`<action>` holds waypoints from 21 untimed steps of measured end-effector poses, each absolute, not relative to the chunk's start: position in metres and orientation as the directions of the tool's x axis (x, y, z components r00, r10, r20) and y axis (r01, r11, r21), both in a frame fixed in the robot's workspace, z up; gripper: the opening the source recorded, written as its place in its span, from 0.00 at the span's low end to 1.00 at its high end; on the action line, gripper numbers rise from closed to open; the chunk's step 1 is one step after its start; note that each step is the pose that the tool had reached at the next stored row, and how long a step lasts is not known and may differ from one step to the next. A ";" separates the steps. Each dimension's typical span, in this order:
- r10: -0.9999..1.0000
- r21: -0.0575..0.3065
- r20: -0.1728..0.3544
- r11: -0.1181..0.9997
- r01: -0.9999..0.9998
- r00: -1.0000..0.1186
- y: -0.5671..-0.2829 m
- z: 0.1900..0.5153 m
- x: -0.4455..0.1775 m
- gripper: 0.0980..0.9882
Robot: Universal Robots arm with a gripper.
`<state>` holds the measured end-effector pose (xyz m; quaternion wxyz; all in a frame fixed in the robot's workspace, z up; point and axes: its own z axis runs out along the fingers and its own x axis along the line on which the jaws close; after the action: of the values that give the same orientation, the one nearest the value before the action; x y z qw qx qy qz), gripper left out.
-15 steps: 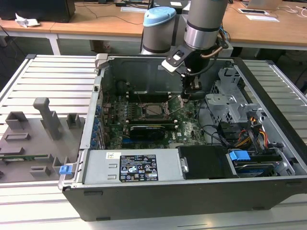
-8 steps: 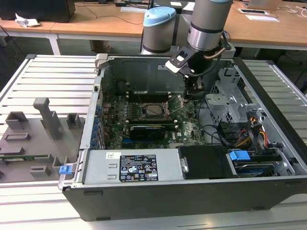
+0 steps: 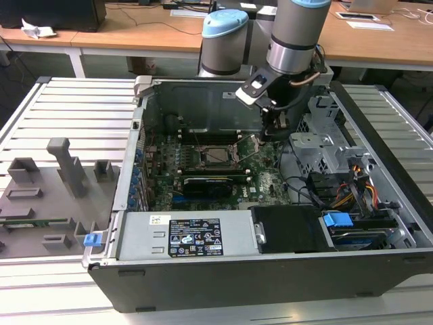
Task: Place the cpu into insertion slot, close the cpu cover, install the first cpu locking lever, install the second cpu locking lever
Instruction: 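Close the cpu cover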
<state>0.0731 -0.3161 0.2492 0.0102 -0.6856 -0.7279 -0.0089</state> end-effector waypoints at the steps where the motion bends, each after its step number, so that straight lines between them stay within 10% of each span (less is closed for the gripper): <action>1: 0.998 -0.001 0.027 0.060 0.998 -0.060 -0.316 0.248 0.073 0.01; 21: 0.998 -0.001 0.027 0.060 0.998 -0.060 -0.316 0.244 0.040 0.01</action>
<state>0.0403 -0.3159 0.2444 0.0102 -0.6856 -0.7279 -0.0089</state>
